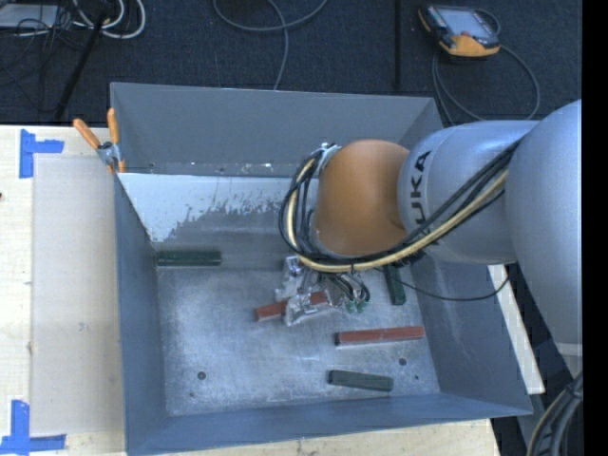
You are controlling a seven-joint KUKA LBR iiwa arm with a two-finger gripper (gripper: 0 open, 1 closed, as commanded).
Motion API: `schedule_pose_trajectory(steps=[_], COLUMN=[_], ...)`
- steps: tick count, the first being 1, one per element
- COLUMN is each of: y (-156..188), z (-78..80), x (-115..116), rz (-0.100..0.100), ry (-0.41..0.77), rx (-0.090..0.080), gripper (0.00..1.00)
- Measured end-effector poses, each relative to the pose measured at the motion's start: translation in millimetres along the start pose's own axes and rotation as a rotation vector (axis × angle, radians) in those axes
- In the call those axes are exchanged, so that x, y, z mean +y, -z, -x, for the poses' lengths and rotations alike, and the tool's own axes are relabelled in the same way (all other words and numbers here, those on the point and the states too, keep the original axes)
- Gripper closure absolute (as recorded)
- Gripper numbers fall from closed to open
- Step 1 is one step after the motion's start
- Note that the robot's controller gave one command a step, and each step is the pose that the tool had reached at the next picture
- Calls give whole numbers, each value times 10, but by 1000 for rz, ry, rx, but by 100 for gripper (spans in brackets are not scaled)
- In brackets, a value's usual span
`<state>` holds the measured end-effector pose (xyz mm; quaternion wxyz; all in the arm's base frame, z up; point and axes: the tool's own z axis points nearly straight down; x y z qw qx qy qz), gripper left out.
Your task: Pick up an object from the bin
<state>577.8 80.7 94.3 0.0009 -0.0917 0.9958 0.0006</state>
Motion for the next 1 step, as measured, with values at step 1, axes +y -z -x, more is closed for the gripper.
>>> schedule_pose_trajectory(steps=[1], y=[85], z=[-15], x=[1], rz=[0], ry=[-1], rx=[6], gripper=[100])
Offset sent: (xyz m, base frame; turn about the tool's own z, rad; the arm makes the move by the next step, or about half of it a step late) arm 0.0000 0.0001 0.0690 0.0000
